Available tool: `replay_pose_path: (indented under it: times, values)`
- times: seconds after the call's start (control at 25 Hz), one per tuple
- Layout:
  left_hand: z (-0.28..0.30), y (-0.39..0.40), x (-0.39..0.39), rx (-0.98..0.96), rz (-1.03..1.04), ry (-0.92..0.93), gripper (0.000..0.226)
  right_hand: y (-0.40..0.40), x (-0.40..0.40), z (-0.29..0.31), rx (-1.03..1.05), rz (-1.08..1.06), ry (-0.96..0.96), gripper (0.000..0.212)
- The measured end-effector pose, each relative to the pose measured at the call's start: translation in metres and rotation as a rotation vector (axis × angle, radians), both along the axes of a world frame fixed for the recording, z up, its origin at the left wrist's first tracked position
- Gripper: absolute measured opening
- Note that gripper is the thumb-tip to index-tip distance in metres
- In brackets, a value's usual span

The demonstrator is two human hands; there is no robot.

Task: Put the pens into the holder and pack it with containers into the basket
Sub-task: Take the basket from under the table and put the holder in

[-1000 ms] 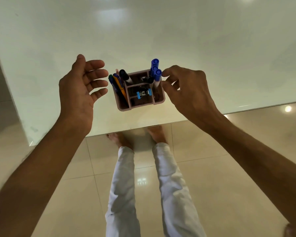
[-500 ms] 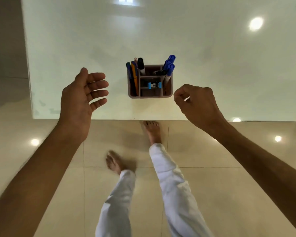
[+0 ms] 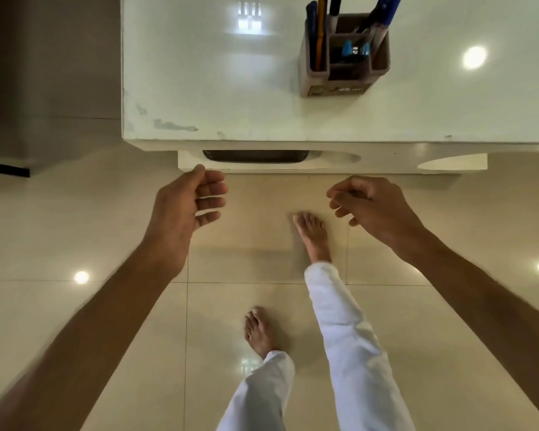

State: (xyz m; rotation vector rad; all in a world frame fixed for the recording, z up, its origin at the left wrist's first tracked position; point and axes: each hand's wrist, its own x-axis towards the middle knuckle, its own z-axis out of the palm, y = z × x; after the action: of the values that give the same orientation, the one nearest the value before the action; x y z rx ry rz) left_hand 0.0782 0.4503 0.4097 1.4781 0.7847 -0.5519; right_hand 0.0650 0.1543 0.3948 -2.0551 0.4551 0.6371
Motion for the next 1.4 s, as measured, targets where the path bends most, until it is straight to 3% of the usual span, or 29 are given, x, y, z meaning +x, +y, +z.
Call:
replay_pose_path:
  times: [0.16,0.32,0.48,0.72,0.84,0.92,1.04,1.2,1.4]
  values:
    - [-0.051,0.034,-0.049,0.025,-0.020,0.042,0.044,0.024,-0.037,-0.051,0.091,-0.134,0.037,0.011]
    - [-0.139,0.057,-0.076,0.008,0.045,0.049,0.045,0.044,-0.047,-0.145,0.133,-0.264,0.052,0.024]
    - [-0.230,0.055,-0.077,-0.048,0.099,0.015,0.043,0.039,-0.019,-0.231,-0.010,-0.405,-0.161,0.050]
    - [-0.374,0.038,-0.009,-0.012,0.229,-0.223,0.027,0.013,0.079,-0.356,-0.142,-0.309,-0.552,0.057]
    - [-0.423,0.042,0.045,0.102,0.261,-0.397,0.046,-0.003,0.134,-0.398,-0.172,-0.382,-0.580,0.071]
    - [-0.444,0.049,0.079,0.202,0.296,-0.522,0.061,-0.014,0.168,-0.419,-0.065,-0.402,-0.603,0.076]
    - [-0.453,0.055,0.121,0.238,0.249,-0.605,0.063,-0.012,0.201,-0.423,-0.002,-0.295,-0.574,0.054]
    - [-0.449,0.061,0.143,0.315,0.085,-0.537,0.035,-0.014,0.213,-0.415,-0.142,-0.270,-0.530,0.031]
    - [-0.403,0.077,0.090,0.290,0.080,-0.402,0.031,-0.004,0.165,-0.382,-0.059,-0.257,-0.441,0.020]
